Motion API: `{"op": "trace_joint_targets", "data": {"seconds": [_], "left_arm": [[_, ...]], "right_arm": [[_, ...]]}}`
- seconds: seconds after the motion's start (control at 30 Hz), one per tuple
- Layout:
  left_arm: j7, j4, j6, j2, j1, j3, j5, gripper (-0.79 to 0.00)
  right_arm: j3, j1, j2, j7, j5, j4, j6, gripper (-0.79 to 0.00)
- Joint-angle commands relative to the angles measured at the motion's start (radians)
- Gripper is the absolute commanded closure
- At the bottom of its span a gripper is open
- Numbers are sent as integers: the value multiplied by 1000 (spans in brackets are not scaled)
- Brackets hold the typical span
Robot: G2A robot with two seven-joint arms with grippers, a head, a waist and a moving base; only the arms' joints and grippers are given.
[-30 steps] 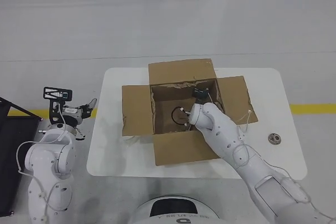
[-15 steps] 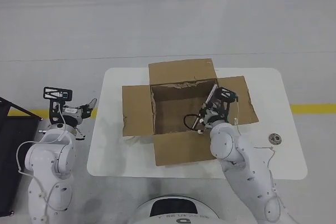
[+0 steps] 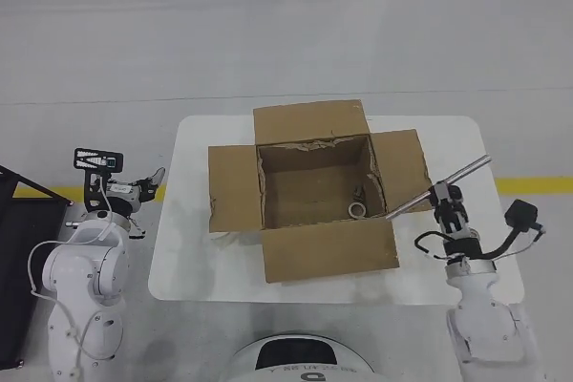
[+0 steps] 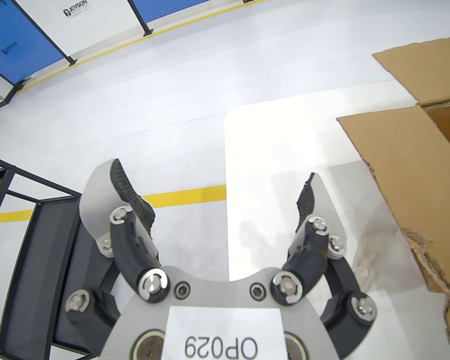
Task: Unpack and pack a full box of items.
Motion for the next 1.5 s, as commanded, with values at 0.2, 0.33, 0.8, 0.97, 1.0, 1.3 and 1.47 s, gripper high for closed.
{"op": "trace_joint_targets", "data": {"seconds": [0.2,0.33,0.8,0.97,1.0,1.3,1.47], "left_arm": [[0,0,0,0,0,0,0,-785],[0,0,0,0,0,0,0,-785],[0,0,0,0,0,0,0,-785],[0,0,0,0,0,0,0,-785],[0,0,0,0,0,0,0,-785],[0,0,0,0,0,0,0,-785],[0,0,0,0,0,0,0,-785]], "right_arm": [[203,-31,14,229,227,211,-60,0],[202,33,22,283,172,286,55,0],[79,297,60,507,-235,402,417,0],[50,349,68,568,-326,414,481,0],[44,366,70,580,-345,422,498,0],[-6,480,84,702,-484,525,578,0],[-23,516,89,747,-536,561,611,0]]}}
